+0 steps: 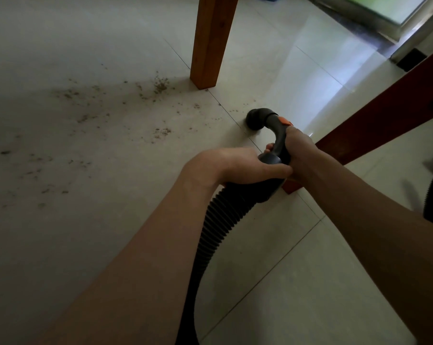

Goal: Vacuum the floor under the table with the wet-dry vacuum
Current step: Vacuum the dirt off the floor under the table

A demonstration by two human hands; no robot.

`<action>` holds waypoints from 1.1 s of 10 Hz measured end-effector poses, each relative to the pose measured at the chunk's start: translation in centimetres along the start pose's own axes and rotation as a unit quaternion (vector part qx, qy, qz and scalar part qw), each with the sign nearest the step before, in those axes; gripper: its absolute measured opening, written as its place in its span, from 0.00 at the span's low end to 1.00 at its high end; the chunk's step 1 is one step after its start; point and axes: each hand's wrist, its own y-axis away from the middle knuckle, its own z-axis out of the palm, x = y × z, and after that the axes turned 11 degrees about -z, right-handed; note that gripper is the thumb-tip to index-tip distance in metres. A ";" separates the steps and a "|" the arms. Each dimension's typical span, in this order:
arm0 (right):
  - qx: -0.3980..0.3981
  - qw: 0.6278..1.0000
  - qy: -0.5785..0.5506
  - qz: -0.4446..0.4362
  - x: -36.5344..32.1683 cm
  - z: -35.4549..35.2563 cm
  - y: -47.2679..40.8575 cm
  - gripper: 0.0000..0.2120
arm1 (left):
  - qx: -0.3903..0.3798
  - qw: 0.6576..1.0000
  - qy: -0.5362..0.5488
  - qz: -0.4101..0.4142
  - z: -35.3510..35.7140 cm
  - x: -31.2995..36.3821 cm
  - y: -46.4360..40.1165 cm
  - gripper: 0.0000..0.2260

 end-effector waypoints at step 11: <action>-0.061 0.996 0.000 0.060 -1.0 3.6 2.2 0.23 | -0.005 0.995 0.103 -0.016 -0.6 -2.8 4.0 0.19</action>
